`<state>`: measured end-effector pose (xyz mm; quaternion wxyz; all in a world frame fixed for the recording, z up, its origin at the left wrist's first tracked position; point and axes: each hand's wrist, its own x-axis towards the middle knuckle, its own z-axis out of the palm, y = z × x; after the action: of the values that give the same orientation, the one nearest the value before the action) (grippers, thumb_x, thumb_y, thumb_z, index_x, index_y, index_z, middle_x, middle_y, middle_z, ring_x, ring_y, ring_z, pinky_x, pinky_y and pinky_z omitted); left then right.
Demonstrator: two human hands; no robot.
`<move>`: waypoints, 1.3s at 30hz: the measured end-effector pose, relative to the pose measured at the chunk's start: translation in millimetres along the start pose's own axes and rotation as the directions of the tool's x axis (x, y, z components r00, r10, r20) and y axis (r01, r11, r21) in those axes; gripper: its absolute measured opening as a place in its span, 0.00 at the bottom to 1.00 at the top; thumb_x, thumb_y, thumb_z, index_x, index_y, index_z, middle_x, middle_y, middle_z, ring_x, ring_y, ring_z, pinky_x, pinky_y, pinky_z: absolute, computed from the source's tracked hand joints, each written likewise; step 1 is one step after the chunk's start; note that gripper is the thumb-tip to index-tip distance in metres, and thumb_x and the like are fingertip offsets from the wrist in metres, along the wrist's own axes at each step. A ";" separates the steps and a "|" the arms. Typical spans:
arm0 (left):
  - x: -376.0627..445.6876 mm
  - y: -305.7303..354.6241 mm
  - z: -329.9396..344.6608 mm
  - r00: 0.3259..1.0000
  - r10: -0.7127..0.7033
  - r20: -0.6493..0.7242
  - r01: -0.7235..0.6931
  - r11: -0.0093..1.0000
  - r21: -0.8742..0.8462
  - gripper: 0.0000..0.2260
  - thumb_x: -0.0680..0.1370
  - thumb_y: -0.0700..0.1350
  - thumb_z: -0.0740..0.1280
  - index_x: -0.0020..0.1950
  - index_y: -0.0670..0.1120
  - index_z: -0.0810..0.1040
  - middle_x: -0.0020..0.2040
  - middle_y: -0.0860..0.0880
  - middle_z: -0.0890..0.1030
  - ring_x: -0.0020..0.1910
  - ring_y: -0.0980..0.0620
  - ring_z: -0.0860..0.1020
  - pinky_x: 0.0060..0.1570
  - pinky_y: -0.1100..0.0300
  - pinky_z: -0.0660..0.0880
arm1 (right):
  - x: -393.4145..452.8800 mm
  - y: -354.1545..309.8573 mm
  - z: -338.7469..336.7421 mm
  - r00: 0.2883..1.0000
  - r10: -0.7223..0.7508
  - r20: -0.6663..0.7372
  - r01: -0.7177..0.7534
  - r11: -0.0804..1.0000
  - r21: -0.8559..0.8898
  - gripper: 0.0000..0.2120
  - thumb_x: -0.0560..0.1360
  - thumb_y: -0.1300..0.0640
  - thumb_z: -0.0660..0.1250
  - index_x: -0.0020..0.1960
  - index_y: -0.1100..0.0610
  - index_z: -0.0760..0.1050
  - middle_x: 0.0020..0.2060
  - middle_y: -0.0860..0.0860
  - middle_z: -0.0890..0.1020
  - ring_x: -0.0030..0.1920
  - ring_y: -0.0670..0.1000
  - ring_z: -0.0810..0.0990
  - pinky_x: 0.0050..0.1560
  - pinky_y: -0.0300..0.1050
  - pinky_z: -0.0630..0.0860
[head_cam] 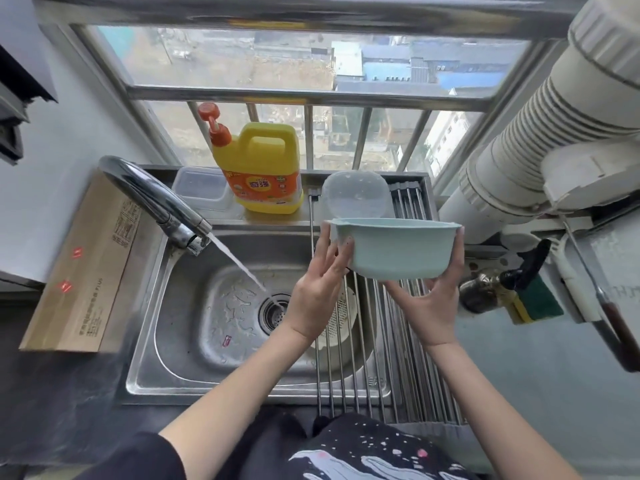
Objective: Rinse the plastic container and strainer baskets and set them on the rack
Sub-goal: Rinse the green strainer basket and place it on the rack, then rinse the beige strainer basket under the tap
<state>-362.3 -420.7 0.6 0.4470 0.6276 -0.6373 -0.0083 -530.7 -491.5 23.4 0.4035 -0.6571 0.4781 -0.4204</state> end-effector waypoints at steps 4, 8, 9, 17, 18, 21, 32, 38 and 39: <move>2.3 2.1 0.6 1.000 0.011 0.011 -0.011 1.000 0.013 0.45 0.74 0.30 0.66 0.78 0.58 0.43 0.79 0.54 0.49 0.69 0.50 0.69 0.55 0.61 0.75 | -5.6 1.3 -4.1 1.000 -0.002 -0.005 0.002 1.000 0.012 0.52 0.64 0.49 0.77 0.77 0.44 0.46 0.71 0.30 0.58 0.71 0.39 0.65 0.70 0.52 0.68; 3.0 19.0 -6.3 0.926 -0.356 0.123 0.375 0.901 -0.217 0.34 0.77 0.40 0.66 0.77 0.58 0.53 0.69 0.54 0.72 0.60 0.56 0.78 0.57 0.55 0.78 | -1.7 -3.2 -7.2 1.000 -0.002 -0.008 0.000 0.981 -0.195 0.43 0.68 0.37 0.69 0.76 0.49 0.54 0.70 0.47 0.70 0.67 0.51 0.73 0.66 0.52 0.71; 3.9 21.1 -8.2 0.859 -0.478 0.182 0.510 0.833 -0.217 0.33 0.77 0.43 0.68 0.76 0.58 0.56 0.63 0.60 0.74 0.53 0.57 0.80 0.53 0.57 0.79 | 0.7 -3.9 -6.3 1.000 0.023 0.003 -0.021 0.965 -0.263 0.43 0.68 0.37 0.68 0.76 0.50 0.55 0.68 0.48 0.72 0.66 0.53 0.73 0.64 0.51 0.70; 4.0 -1.6 -2.8 0.431 -0.816 0.385 0.902 0.387 -0.190 0.23 0.78 0.48 0.67 0.72 0.49 0.69 0.49 0.53 0.83 0.29 0.54 0.81 0.31 0.59 0.80 | 21.4 22.0 26.5 0.947 0.289 0.138 -0.161 0.801 -0.576 0.28 0.76 0.36 0.56 0.68 0.53 0.65 0.50 0.55 0.83 0.48 0.56 0.81 0.41 0.47 0.77; 5.8 -4.7 -2.1 0.415 -0.828 0.377 0.910 0.378 -0.171 0.22 0.78 0.48 0.67 0.72 0.48 0.70 0.48 0.53 0.82 0.27 0.54 0.80 0.30 0.58 0.80 | 22.2 26.1 30.2 0.941 0.308 0.138 -0.174 0.793 -0.585 0.27 0.78 0.38 0.56 0.70 0.53 0.65 0.52 0.56 0.82 0.50 0.57 0.81 0.43 0.47 0.76; 11.1 -12.5 -0.1 0.394 -0.842 0.368 0.919 0.377 -0.119 0.21 0.78 0.50 0.66 0.70 0.46 0.72 0.49 0.52 0.82 0.27 0.54 0.79 0.30 0.58 0.80 | 24.7 33.4 38.2 0.922 0.358 0.147 -0.215 0.788 -0.577 0.26 0.79 0.40 0.56 0.73 0.50 0.62 0.58 0.55 0.80 0.56 0.57 0.79 0.52 0.52 0.78; -23.9 -36.5 -4.9 0.313 -0.934 0.174 0.948 0.296 -0.117 0.15 0.80 0.55 0.58 0.47 0.47 0.78 0.39 0.49 0.81 0.27 0.51 0.82 0.29 0.54 0.77 | 16.2 28.8 44.7 0.954 0.299 0.006 -0.230 0.746 -0.624 0.26 0.81 0.45 0.52 0.77 0.51 0.55 0.73 0.52 0.66 0.72 0.57 0.63 0.69 0.57 0.61; -76.4 -88.7 0.1 0.112 -0.934 0.340 0.946 0.205 0.250 0.11 0.76 0.44 0.63 0.33 0.47 0.70 0.31 0.48 0.77 0.33 0.44 0.80 0.37 0.55 0.78 | -1.5 13.7 63.8 0.968 -0.169 0.185 0.250 0.708 -0.661 0.17 0.76 0.51 0.56 0.63 0.52 0.68 0.58 0.53 0.77 0.60 0.53 0.69 0.58 0.53 0.65; -79.7 -97.3 6.0 0.114 -0.923 0.368 0.931 0.229 0.285 0.13 0.75 0.43 0.63 0.30 0.47 0.68 0.29 0.48 0.74 0.31 0.45 0.76 0.35 0.57 0.72 | -6.7 13.2 67.1 0.940 -0.230 0.253 0.342 0.679 -0.650 0.16 0.75 0.53 0.58 0.61 0.52 0.69 0.56 0.53 0.78 0.59 0.53 0.70 0.57 0.52 0.65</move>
<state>-303.6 -380.3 -103.2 0.1810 0.8585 -0.1930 -0.4394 -472.8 -479.2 -11.6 0.0963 -0.8555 0.4583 -0.2210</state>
